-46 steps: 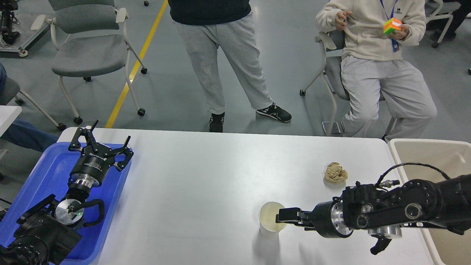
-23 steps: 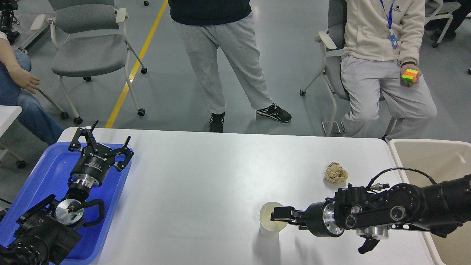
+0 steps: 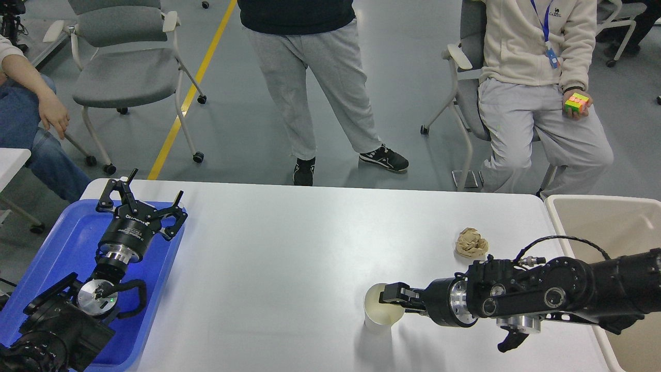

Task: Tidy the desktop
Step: 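Close the right gripper on the rim of the white paper cup, then lift the cup with the right gripper and carry it toward the bin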

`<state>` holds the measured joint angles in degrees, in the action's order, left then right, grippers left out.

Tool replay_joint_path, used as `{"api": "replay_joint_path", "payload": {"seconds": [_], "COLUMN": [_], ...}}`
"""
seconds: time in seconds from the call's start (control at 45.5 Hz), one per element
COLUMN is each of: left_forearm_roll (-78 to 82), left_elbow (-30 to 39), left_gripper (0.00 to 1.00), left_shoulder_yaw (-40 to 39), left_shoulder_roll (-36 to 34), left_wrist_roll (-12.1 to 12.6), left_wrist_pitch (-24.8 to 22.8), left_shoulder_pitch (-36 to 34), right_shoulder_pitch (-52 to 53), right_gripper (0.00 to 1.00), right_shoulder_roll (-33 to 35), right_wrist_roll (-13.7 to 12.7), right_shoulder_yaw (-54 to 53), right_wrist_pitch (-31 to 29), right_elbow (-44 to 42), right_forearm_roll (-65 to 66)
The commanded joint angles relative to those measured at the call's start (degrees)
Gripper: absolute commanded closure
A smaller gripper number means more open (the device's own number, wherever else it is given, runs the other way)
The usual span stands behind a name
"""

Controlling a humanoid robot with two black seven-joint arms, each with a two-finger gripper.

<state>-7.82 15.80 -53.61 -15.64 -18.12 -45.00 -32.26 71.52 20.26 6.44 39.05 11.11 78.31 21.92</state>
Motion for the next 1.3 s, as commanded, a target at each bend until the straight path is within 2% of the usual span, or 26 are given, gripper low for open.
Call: {"api": "replay_joint_path", "payload": {"seconds": [0.0,0.044,0.11,0.198,0.285,0.659,1.01,1.274], "left_forearm_roll": [0.0,0.0,0.0,0.0,0.0,0.0,0.0,0.0], "left_elbow": [0.0,-0.1,0.0,0.0,0.0,0.0,0.0,0.0], "left_gripper": [0.0,0.0,0.0,0.0,0.0,0.0,0.0,0.0], "left_shoulder_yaw": [0.0,0.0,0.0,0.0,0.0,0.0,0.0,0.0], "left_shoulder_roll": [0.0,0.0,0.0,0.0,0.0,0.0,0.0,0.0], "left_wrist_roll": [0.1,0.0,0.0,0.0,0.0,0.0,0.0,0.0], "left_wrist_pitch": [0.0,0.0,0.0,0.0,0.0,0.0,0.0,0.0], "left_shoulder_pitch": [0.0,0.0,0.0,0.0,0.0,0.0,0.1,0.1], "right_shoulder_pitch": [-0.3,-0.3,-0.3,-0.3,-0.2,1.5,12.2,23.0], "right_gripper": [0.45,0.46,0.54,0.82,1.0,1.0,1.0,1.0], "right_shoulder_roll": [0.0,0.1,0.2,0.7,1.2,3.8,14.8,22.9], "right_wrist_roll": [0.4,0.4,0.4,0.4,0.5,0.8,1.5,1.5], "right_shoulder_yaw": [0.4,0.4,0.5,0.6,0.7,2.1,2.0,1.9], "right_wrist_pitch": [-0.1,-0.1,0.1,0.1,0.1,0.1,-1.2,-7.1], "right_elbow": [-0.4,-0.4,-0.4,-0.4,-0.3,2.9,13.1,17.4], "right_forearm_roll": [0.5,0.5,0.7,0.8,0.9,0.8,0.7,0.0]}}
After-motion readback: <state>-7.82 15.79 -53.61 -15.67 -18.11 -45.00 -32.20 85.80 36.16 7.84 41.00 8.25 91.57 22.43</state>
